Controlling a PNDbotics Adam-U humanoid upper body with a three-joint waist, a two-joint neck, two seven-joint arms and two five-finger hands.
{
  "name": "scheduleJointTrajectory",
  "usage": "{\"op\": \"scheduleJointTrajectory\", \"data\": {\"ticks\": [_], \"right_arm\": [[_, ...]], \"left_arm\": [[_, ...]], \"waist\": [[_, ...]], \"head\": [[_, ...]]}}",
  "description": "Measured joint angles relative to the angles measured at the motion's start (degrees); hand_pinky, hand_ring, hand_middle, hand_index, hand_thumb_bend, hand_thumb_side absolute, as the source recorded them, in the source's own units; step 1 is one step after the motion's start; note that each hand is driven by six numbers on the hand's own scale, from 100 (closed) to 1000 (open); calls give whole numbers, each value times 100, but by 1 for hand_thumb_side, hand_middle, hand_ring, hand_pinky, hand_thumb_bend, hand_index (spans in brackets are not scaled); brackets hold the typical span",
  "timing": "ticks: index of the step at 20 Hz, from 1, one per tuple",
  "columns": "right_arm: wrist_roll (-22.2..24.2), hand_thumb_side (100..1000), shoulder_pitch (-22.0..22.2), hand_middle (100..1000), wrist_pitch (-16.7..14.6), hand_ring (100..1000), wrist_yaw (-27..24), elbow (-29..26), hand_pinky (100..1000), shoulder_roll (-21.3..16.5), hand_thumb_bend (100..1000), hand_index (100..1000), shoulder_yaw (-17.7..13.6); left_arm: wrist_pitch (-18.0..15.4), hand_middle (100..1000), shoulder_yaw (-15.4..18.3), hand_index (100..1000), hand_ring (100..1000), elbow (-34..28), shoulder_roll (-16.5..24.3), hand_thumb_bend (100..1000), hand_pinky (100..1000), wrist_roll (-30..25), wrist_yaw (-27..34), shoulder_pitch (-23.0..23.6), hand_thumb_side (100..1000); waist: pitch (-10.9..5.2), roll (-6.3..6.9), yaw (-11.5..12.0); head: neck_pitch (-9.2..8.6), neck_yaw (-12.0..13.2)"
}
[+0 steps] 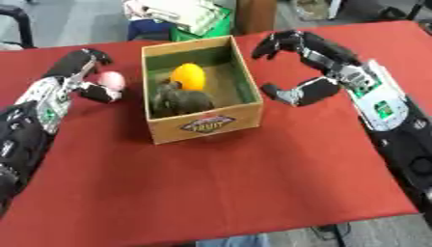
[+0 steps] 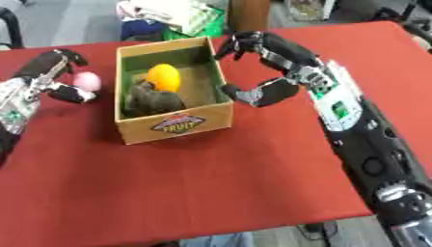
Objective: Pick up objects on the table and place them in the box.
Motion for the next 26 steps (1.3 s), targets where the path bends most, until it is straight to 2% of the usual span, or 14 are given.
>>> {"op": "scheduleJointTrajectory", "data": {"ticks": [1, 2, 3, 4, 5, 8, 11, 14, 20, 26], "right_arm": [[0, 540, 1, 723, 0, 808, 0, 0, 660, 0, 263, 808, 0], [0, 541, 1, 723, 0, 808, 0, 0, 660, 0, 264, 808, 0], [0, 541, 3, 723, 0, 808, 1, 0, 660, 0, 264, 808, 0], [1, 540, 7, 723, 1, 808, 1, 0, 660, 0, 264, 808, 0], [1, 541, 18, 723, 1, 808, 2, 0, 660, 0, 264, 808, 0], [1, 541, 28, 723, 1, 808, 10, 0, 660, 0, 264, 808, 0], [1, 542, 42, 723, 0, 808, 21, 0, 660, 0, 266, 808, 0], [0, 543, 45, 723, 0, 808, 24, 0, 660, 0, 267, 808, 0], [-1, 546, 49, 723, -1, 808, 29, 7, 659, 16, 271, 809, 2], [-1, 545, 50, 722, -1, 809, 29, 25, 659, 26, 271, 808, 24]], "left_arm": [[58, 465, 12, 624, 455, 20, -5, 278, 581, 72, -33, 1, 214], [116, 438, 29, 602, 431, 35, -5, 248, 566, 165, -60, 2, 206], [180, 369, 44, 546, 374, 39, -5, 191, 534, 274, -83, 3, 194], [244, 337, 63, 518, 347, 47, -6, 175, 520, 397, -95, 4, 191], [305, 264, 75, 448, 288, 58, -6, 151, 494, 528, -95, 6, 185], [443, 173, 100, 362, 221, 59, -7, 122, 469, 931, 7, 6, 183], [468, 158, 95, 351, 212, -74, -20, 100, 464, 1200, 304, 5, 177], [378, 163, -6, 356, 217, -489, -43, 100, 469, 1232, 755, -31, 170], [168, 182, -439, 373, 235, -1541, -181, 100, 482, 812, 1486, -348, 168], [47, 221, -730, 409, 271, -1845, -485, 100, 509, 365, 1659, -468, 182]], "waist": [[1, 0, 0], [2, 0, -1], [2, 0, -1], [2, 0, -1], [2, 0, -1], [2, 0, -1], [2, -1, 1], [2, 0, 5], [-5, -3, -7], [-20, -1, -50]], "head": [[0, -5], [0, -8], [0, -10], [0, -10], [0, -10], [0, -10], [0, -10], [0, -3], [0, 85], [0, 121]]}}
